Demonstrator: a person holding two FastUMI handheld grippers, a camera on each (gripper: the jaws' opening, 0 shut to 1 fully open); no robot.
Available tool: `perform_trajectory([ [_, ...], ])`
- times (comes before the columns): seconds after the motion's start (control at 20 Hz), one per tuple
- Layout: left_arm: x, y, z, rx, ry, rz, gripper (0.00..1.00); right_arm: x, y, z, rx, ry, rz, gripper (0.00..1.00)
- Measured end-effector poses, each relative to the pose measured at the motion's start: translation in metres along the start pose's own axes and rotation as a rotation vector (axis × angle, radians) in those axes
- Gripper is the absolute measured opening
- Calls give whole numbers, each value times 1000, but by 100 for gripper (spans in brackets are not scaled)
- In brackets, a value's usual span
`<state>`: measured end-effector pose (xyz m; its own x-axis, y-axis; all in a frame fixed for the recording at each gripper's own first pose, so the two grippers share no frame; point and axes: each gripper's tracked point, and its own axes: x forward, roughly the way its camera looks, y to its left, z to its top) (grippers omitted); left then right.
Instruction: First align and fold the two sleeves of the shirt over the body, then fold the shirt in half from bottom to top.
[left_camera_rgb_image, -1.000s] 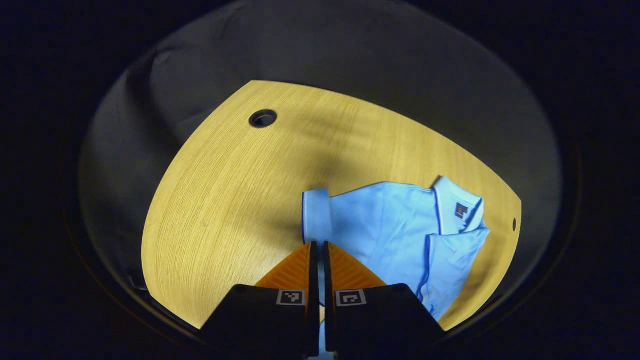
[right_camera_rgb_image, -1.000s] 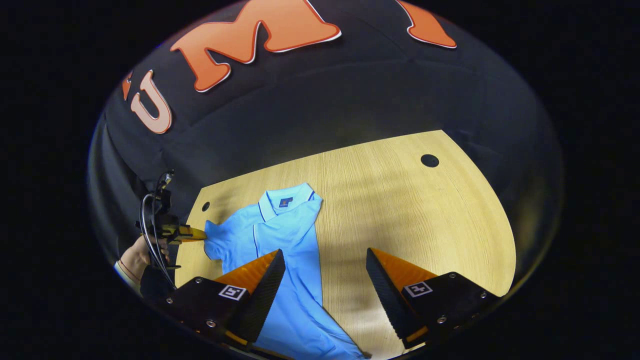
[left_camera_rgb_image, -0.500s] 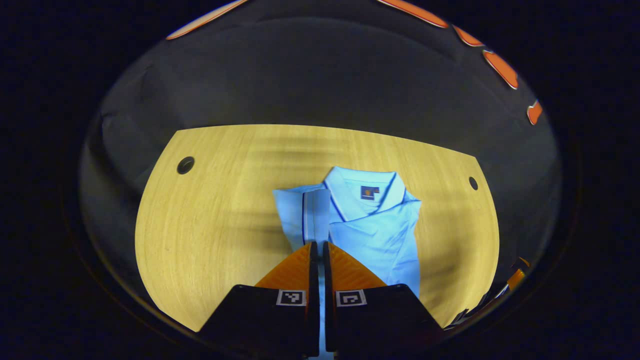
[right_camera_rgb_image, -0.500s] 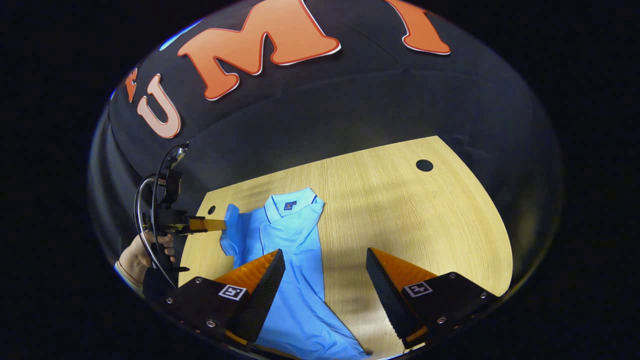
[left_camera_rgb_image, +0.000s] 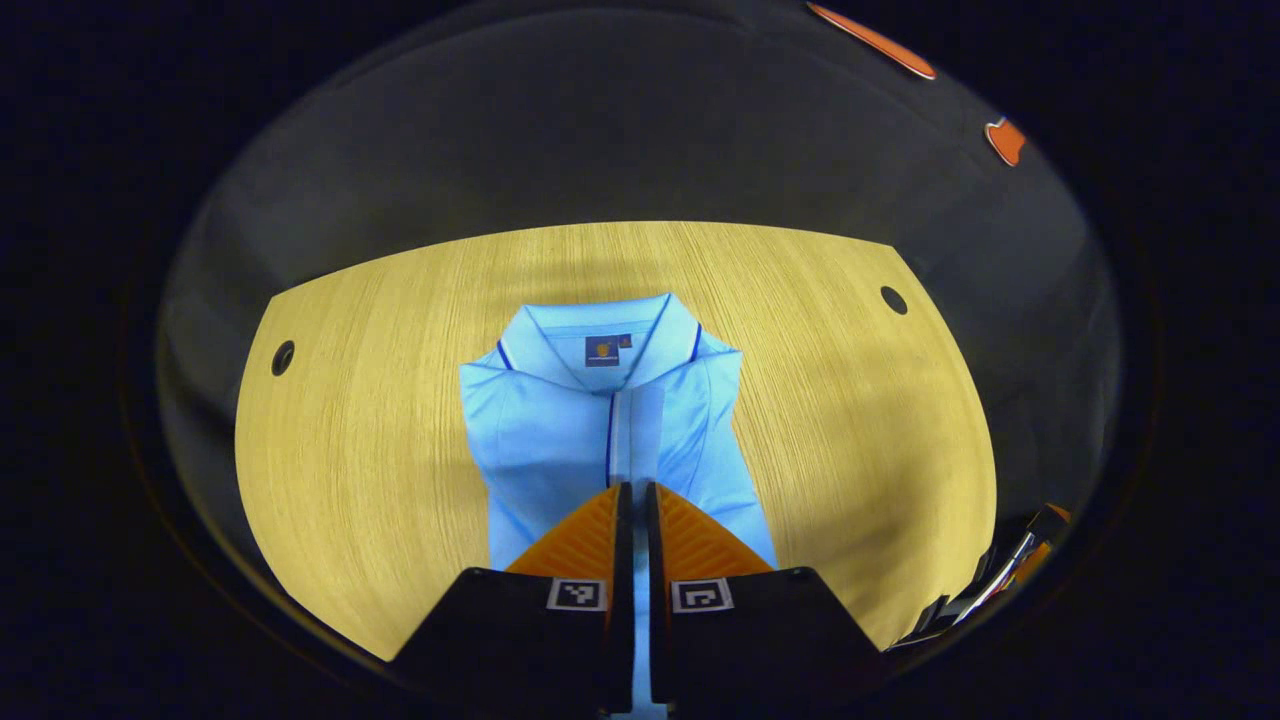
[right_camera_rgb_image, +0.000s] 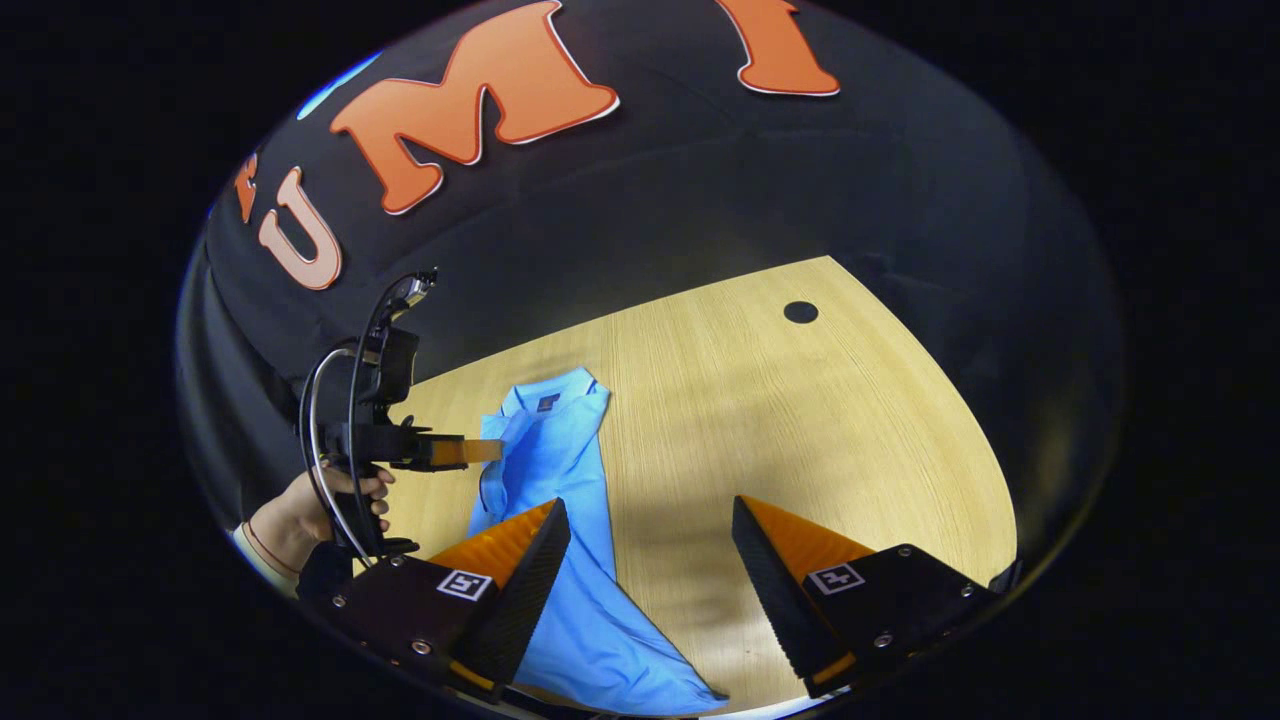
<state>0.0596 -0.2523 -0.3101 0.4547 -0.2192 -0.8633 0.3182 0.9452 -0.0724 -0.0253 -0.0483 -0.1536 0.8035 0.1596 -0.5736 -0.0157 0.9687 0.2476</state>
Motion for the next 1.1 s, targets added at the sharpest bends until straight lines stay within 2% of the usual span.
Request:
perform_trajectory([
  [0.1,6,-10,-3,13,-5,-19,12,-1,-6,-6,-1,12,-10,99],
  [0.15,1,-15,-7,7,3,-34,18,0,-9,-8,-6,17,-14,98],
  [0.25,-6,-20,-10,-7,-5,-62,49,1,-10,-11,-18,28,-19,98],
  [0.4,-22,-6,-15,2,-33,-35,94,5,-5,-15,-40,51,-12,98],
  [0.5,-39,11,-22,8,-43,-2,100,8,0,-17,-52,62,-11,98],
  [0.65,-65,40,-39,-9,-58,37,100,14,6,-27,-103,84,-24,98],
  [0.8,-86,65,-68,-71,-47,37,100,19,12,-46,-168,132,-38,98],
  [0.9,-101,81,-95,-81,-29,41,100,19,15,-70,-227,192,-42,98],
  [1.1,-129,100,-175,-100,50,37,100,13,11,-121,-308,299,-83,99],
])
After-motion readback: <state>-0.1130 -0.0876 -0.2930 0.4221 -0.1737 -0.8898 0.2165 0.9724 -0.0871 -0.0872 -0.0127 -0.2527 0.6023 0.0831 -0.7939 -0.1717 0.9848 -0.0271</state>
